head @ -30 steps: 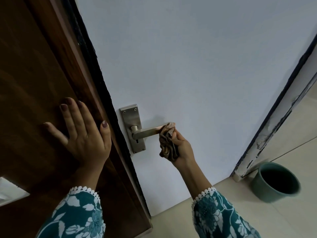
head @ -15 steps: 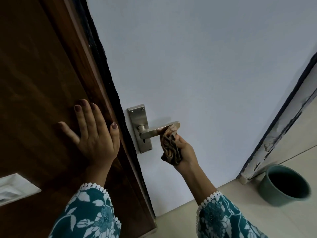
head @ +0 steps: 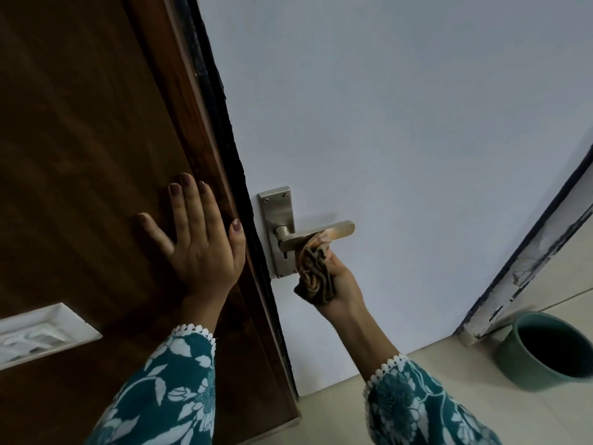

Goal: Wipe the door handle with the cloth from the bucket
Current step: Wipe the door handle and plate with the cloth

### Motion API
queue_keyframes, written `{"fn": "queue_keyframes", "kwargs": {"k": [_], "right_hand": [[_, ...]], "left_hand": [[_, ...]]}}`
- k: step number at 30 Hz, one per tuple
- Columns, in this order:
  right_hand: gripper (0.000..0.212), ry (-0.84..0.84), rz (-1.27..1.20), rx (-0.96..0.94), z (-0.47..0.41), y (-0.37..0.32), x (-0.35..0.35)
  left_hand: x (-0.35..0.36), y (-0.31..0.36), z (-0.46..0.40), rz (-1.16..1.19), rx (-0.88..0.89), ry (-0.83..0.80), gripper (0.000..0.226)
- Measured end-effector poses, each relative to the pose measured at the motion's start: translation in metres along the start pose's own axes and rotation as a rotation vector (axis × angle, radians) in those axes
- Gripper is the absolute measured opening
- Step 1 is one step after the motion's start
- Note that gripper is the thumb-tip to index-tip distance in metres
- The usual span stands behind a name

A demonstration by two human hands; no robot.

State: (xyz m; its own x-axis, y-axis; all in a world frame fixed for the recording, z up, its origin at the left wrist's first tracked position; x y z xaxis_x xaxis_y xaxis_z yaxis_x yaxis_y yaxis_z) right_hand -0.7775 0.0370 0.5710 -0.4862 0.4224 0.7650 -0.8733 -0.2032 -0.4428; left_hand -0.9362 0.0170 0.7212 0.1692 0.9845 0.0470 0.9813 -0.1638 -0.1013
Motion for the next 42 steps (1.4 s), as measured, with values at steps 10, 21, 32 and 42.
{"fn": "queue_keyframes", "kwargs": {"k": [10, 21, 32, 42], "right_hand": [[0.016, -0.069, -0.031, 0.132, 0.004, 0.031, 0.014], [0.023, -0.05, -0.189, 0.352, 0.017, 0.061, 0.036], [0.029, -0.007, -0.212, 0.34, 0.0, 0.057, 0.021], [0.019, 0.069, -0.111, 0.112, 0.01, -0.019, -0.024]], "left_hand": [[-0.001, -0.001, 0.0, -0.003, 0.016, 0.002, 0.061], [-0.001, -0.002, 0.001, -0.009, 0.016, -0.002, 0.061], [0.0, -0.002, 0.002, -0.018, 0.036, 0.021, 0.06], [-0.001, -0.002, 0.002, -0.024, 0.033, 0.033, 0.061]]}}
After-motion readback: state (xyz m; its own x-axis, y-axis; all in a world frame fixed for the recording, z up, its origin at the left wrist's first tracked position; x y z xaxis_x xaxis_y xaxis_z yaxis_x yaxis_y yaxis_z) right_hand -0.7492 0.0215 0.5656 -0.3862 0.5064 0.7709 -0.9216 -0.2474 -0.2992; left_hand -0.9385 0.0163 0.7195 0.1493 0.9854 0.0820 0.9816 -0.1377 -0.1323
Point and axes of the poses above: each hand's wrist, its own z-axis away from the middle knuckle, its own x-axis out of the palm, y = z × x, the point moved 8 cm from there along -z, towards the middle knuckle, and after that the axes turned 14 degrees about y, right-handed, at the moved point
